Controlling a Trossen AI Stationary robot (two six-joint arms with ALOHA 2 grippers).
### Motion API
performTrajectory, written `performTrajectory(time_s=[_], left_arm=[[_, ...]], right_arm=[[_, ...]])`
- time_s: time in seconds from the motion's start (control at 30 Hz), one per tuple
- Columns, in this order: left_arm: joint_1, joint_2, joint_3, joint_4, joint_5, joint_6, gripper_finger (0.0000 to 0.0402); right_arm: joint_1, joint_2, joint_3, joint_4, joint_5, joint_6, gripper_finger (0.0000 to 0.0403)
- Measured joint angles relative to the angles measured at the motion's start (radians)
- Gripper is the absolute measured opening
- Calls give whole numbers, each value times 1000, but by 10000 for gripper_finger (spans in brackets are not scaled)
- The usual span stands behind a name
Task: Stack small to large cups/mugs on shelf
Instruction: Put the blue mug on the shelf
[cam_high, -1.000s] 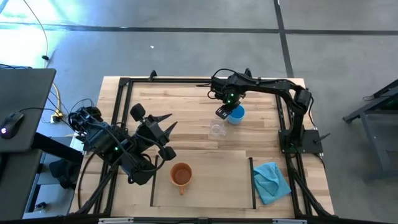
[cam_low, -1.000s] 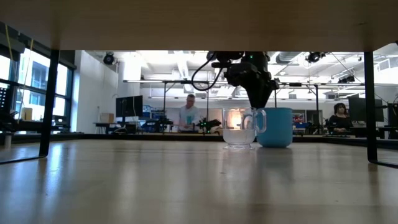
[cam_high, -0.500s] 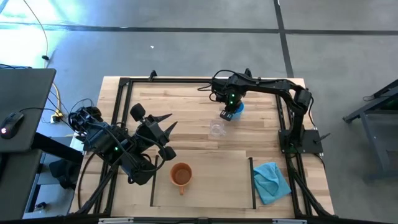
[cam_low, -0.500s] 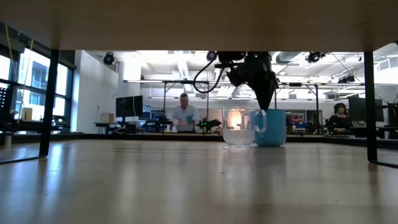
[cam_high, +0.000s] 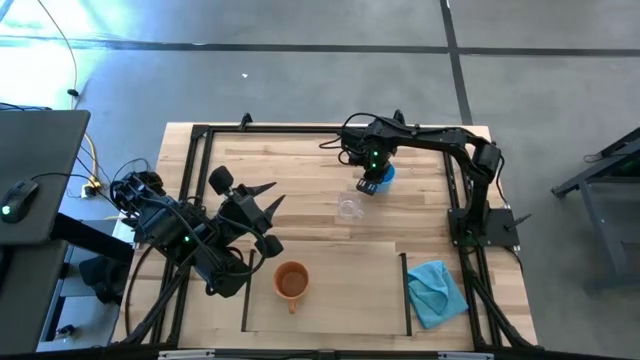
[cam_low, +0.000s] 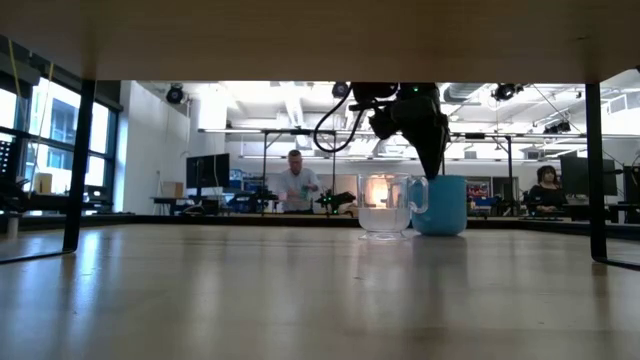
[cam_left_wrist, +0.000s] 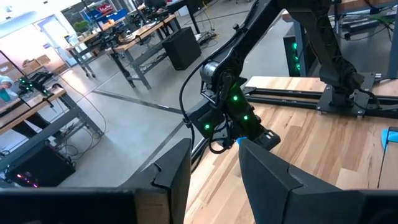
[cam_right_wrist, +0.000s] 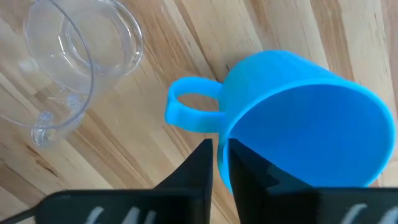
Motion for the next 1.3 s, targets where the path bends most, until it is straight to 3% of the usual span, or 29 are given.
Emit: performTrajectory(time_s=[0.23,0.7,1.0,1.3], left_arm=[[0,0,0,0,-3,0,124],[0,0,0,0,-3,0,124],[0,0,0,0,-3,0,124],[0,0,0,0,-3,0,124]], right_arm=[[0,0,0,25,-1,13,80],[-3,0,0,56,27,81,82],[0,0,0,57,48,70,7],[0,0,0,28,47,33,2]])
